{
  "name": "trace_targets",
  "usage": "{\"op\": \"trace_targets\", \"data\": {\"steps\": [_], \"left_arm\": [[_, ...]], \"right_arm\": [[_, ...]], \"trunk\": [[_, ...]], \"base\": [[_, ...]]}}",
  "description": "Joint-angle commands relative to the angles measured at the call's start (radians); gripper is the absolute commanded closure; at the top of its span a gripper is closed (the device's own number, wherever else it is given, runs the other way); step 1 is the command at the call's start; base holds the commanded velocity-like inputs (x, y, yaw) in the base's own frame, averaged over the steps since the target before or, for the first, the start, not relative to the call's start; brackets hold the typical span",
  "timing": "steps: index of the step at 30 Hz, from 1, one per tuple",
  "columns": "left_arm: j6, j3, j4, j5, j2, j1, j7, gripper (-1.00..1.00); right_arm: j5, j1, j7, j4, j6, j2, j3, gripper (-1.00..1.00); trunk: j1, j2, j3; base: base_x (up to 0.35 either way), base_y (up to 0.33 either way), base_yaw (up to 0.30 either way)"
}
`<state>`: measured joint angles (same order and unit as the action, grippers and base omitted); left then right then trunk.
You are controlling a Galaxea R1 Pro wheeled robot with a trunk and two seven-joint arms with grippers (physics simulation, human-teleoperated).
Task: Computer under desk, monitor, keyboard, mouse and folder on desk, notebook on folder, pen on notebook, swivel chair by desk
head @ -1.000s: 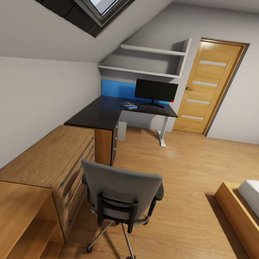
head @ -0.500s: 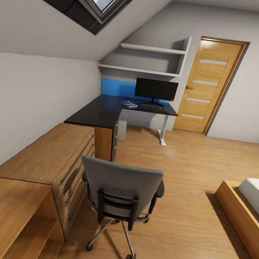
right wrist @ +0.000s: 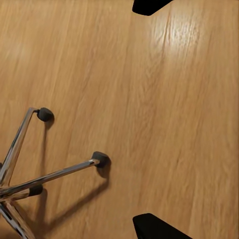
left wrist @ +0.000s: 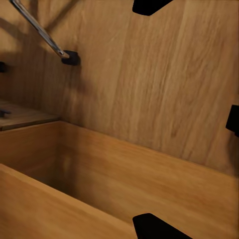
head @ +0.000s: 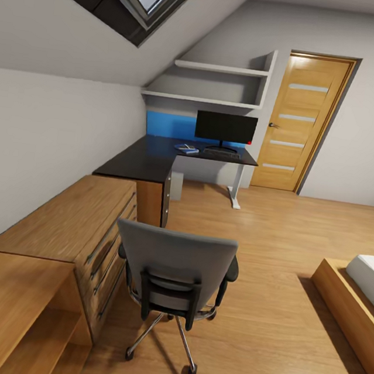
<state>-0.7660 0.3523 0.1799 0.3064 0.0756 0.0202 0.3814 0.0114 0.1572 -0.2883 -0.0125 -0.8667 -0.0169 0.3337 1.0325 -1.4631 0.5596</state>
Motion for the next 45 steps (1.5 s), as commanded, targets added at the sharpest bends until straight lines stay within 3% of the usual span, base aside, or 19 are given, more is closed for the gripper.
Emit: {"op": "trace_targets", "data": {"steps": [1, 11, 45], "left_arm": [[-0.001, 0.009, 0.000, 0.006, 0.000, 0.001, 0.005, -1.00], [0.070, 0.008, 0.000, 0.007, 0.001, 0.001, 0.006, -1.00], [0.080, 0.008, 0.000, 0.007, 0.001, 0.001, 0.005, -1.00]], "right_arm": [[0.001, 0.001, -0.008, -0.001, -0.002, 0.000, 0.008, -1.00], [0.001, 0.001, -0.008, -0.001, -0.002, 0.000, 0.008, -1.00], [-0.001, 0.001, -0.008, -0.001, -0.001, 0.000, 0.008, -1.00]], "trunk": [[0.004, -0.008, 0.004], [0.042, -0.078, 0.036], [0.173, -0.316, 0.142]], "base": [[0.000, 0.000, 0.000], [0.000, 0.000, 0.000], [0.000, 0.000, 0.000]]}}
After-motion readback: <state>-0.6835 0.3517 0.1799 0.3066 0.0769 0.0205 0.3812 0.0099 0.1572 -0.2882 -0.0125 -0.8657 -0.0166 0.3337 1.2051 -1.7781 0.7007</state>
